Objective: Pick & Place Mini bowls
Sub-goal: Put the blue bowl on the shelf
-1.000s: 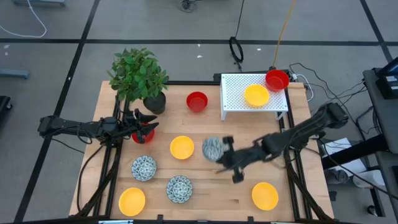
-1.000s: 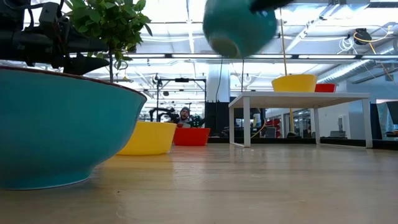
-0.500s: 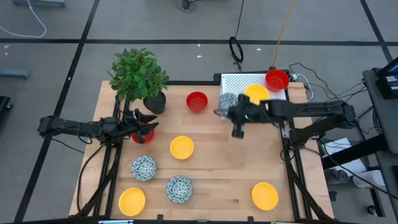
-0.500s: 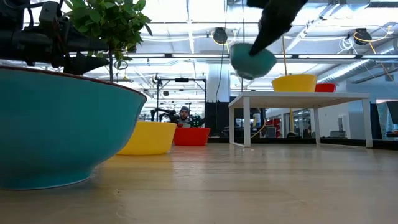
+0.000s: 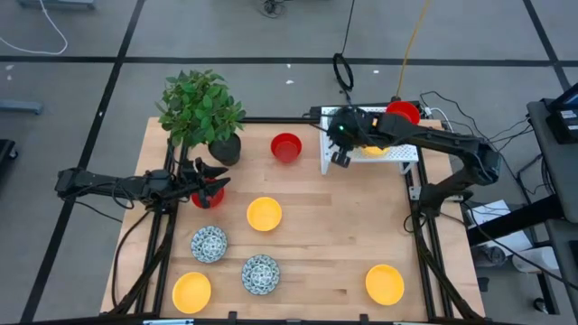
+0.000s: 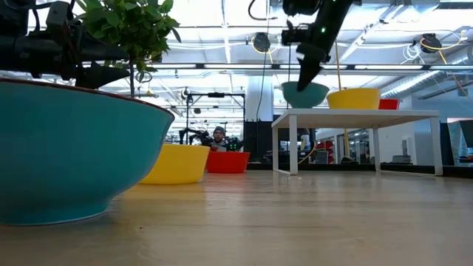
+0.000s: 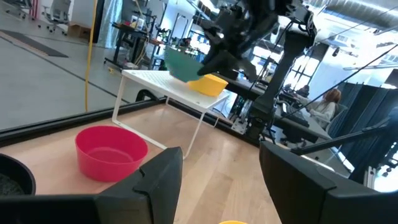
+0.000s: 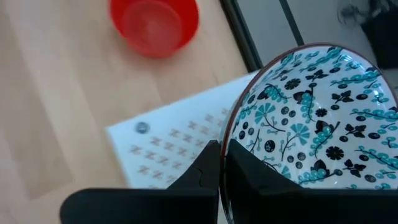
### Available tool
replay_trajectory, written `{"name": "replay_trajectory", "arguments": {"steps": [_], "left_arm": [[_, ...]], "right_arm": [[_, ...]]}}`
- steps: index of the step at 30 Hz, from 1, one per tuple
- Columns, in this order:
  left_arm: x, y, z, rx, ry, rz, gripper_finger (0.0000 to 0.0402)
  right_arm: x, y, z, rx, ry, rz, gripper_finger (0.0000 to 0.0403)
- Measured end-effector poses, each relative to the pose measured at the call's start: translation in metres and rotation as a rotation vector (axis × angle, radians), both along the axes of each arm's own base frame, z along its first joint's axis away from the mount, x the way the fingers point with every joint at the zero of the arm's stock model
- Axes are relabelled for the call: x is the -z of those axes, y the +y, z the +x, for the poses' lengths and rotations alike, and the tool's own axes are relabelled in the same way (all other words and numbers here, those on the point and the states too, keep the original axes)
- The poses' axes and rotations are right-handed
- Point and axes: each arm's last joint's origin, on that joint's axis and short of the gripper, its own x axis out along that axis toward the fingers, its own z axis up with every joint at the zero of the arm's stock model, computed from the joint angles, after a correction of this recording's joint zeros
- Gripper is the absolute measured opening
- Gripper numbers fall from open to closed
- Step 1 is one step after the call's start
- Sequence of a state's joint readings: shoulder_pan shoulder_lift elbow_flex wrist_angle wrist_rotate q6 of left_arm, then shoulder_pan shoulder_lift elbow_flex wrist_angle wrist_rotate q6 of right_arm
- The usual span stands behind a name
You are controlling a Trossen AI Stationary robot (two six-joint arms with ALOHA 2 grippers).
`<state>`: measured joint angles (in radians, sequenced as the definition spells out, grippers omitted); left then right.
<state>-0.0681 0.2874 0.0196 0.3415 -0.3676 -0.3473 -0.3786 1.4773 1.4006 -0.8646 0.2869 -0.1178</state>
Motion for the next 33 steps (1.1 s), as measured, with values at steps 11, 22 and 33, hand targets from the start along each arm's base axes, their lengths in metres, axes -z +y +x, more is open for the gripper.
{"name": "replay_trajectory", "arguments": {"steps": [11,22,33], "left_arm": [[0.000,0.000,0.000,0.000,0.001,0.000,0.0218],[0.000,0.000,0.000,0.001,0.001,0.000,0.0218],[0.000,0.000,0.000,0.001,0.001,0.000,0.0218]], "right_arm": [[0.013,-0.019,0.010,0.036,-0.005,-0.001,0.0005],[0.011,-0.020,0.011,0.044,-0.027,-0.008,0.0040],[0.010,-0.019,0.011,0.060,-0.042,-0.008,0.0111]]}}
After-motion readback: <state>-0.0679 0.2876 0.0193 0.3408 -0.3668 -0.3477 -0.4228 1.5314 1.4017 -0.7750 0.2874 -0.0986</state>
